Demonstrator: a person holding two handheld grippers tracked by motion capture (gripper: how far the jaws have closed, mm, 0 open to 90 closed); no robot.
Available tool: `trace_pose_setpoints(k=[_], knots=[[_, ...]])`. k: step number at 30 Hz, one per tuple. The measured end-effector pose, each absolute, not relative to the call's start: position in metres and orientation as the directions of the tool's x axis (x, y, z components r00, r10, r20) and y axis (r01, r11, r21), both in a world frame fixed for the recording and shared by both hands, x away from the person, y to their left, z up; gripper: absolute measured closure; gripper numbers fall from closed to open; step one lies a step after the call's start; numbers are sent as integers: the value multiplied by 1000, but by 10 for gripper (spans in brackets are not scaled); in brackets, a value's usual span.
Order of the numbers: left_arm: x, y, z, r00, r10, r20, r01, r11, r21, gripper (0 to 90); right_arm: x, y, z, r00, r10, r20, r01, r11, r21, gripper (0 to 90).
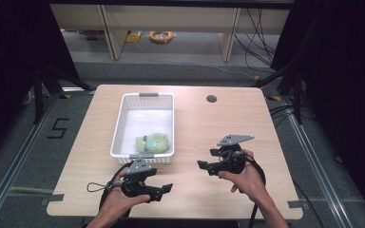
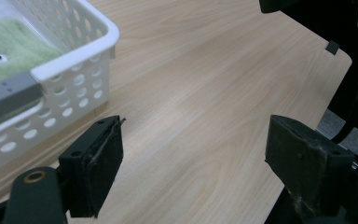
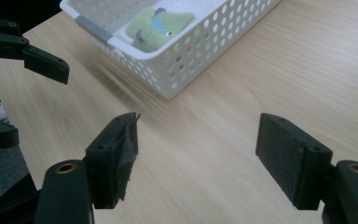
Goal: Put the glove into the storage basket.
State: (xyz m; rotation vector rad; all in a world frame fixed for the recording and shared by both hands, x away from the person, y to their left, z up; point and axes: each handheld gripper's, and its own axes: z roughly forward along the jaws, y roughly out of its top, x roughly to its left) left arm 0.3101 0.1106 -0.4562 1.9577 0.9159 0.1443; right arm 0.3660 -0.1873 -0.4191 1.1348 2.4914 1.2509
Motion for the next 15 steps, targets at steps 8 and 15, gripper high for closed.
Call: trace_pose_setpoints(k=[8,15], knots=[[308,114,-472,711,654,-258,556,-298,776,184,354,-194,-432,-704,677,214,570,358,740,292],[304,116,-482,706,657,-264,567,-301,767,172,347,-202,-444,-709,664,238,572,343,745,172]])
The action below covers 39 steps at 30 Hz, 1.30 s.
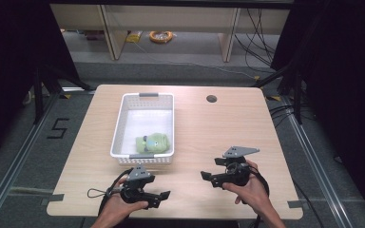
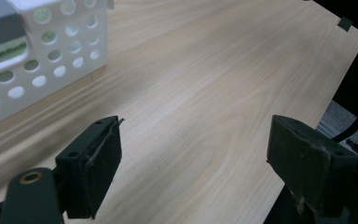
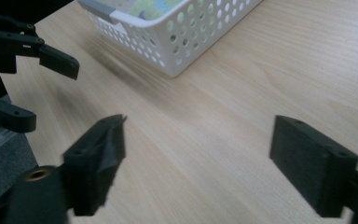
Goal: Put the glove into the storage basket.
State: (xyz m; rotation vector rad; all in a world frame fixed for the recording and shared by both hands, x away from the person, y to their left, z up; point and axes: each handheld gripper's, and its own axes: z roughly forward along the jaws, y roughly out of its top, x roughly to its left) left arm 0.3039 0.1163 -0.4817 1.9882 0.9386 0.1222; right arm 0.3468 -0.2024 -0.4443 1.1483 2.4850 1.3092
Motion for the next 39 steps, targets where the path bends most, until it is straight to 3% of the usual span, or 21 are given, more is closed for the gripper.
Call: trace_pose_setpoints(k=[1,3,7,8,13,14,15,29,39], knots=[[303,116,-483,706,657,-264,567,-302,767,169,343,-202,-445,-695,678,241,587,341,734,138],[302,117,-486,709,654,-262,570,-314,759,163,344,-205,-449,-714,666,216,554,349,756,181],[299,117,-489,717,647,-258,565,-322,760,153,343,-210,-453,-717,660,223,544,329,772,158],[299,117,-489,716,648,-259,565,-321,760,153,337,-210,-452,-682,683,260,586,299,753,156],[295,117,-492,723,647,-242,553,-333,764,153,332,-214,-455,-681,686,257,586,300,753,157],[295,120,-492,737,641,-215,543,-371,754,153,330,-214,-456,-685,684,250,583,308,752,157],[293,117,-493,722,650,-236,551,-335,764,153,329,-216,-457,-685,689,235,577,315,754,157],[275,119,-502,724,657,-212,547,-359,756,153,307,-224,-475,-678,688,259,605,322,728,159],[270,118,-504,725,661,-192,530,-357,769,153,293,-228,-487,-701,679,217,582,369,725,159]])
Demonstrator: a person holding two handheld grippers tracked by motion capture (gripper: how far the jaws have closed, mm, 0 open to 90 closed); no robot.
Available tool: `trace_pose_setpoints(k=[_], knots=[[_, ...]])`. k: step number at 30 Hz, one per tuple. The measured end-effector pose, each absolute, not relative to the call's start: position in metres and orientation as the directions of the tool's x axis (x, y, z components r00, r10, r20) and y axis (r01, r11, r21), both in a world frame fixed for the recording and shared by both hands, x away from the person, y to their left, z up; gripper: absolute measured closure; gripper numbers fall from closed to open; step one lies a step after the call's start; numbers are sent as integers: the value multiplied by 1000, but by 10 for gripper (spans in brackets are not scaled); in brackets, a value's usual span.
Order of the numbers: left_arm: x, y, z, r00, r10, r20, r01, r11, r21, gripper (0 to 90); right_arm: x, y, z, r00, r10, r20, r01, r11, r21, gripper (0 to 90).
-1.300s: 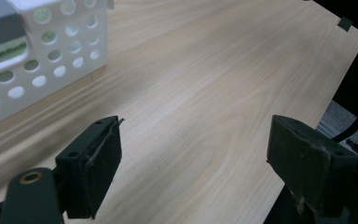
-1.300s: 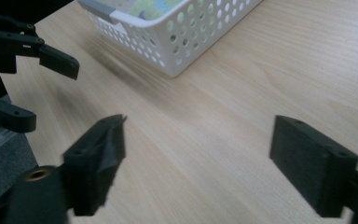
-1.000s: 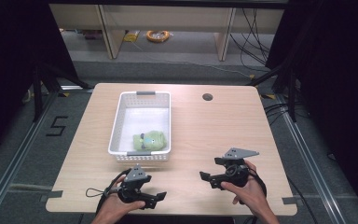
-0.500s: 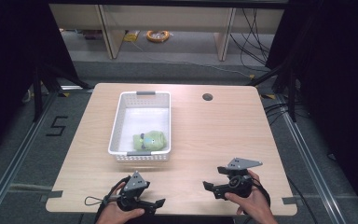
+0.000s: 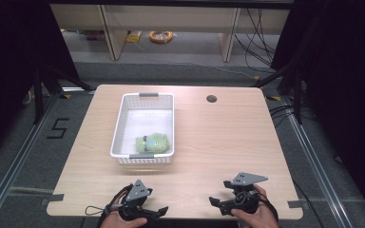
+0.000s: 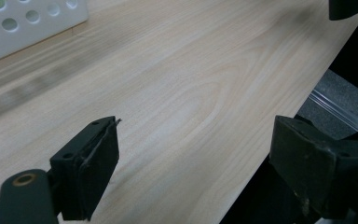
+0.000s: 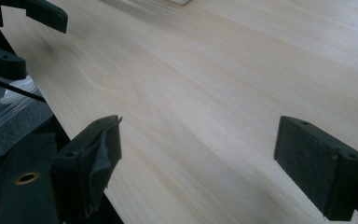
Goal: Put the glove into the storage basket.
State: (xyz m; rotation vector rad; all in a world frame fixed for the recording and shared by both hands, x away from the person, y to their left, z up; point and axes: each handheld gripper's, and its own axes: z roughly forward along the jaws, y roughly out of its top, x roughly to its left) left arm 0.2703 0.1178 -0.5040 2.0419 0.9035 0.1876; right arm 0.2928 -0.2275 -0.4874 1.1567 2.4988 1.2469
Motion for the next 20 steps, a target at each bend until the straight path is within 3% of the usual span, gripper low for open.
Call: trace_pose_setpoints(k=[4,12,15,20], knots=[[272,120,-503,733,659,-167,520,-384,763,153,288,-228,-489,-692,686,225,598,370,711,159],[272,118,-504,706,677,-208,545,-332,770,153,288,-228,-491,-705,679,206,579,383,720,160],[274,121,-503,722,666,-189,534,-361,765,153,286,-227,-490,-681,693,236,616,369,696,161],[276,122,-504,711,674,-201,551,-356,755,154,288,-229,-490,-701,683,204,584,387,713,162]])
